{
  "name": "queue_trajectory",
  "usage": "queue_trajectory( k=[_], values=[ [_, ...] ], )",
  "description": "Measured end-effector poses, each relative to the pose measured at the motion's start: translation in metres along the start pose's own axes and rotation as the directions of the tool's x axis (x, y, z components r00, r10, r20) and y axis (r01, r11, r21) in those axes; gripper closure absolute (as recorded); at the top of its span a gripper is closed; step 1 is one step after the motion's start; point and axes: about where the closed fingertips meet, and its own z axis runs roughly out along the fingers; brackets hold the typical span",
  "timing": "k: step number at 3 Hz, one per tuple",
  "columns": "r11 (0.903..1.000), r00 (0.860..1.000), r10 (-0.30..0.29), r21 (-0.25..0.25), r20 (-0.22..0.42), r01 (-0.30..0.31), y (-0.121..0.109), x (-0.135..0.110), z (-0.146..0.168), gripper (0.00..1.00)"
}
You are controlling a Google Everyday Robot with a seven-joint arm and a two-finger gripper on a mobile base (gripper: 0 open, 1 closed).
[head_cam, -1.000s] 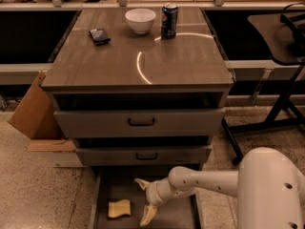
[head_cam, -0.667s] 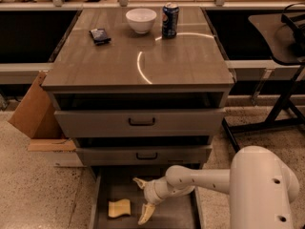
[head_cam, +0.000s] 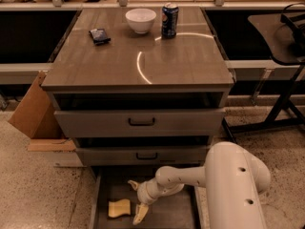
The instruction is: Pick sponge from bottom drawer and place on counter
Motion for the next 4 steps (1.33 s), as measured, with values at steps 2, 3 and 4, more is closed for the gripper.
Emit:
queue_trajectory(
  k=[2, 3, 4],
  values=[
    [0.9999, 0.999, 0.002, 0.013, -0.034, -0.002, -0.007, 0.008, 0.042, 0.00],
    [0.9998, 0.999, 0.004, 0.021, -0.035, -0.003, -0.009, 0.009, 0.059, 0.00],
    [0.9996, 1.000, 0.007, 0.029, -0.030, -0.006, -0.009, 0.012, 0.073, 0.00]
  ],
)
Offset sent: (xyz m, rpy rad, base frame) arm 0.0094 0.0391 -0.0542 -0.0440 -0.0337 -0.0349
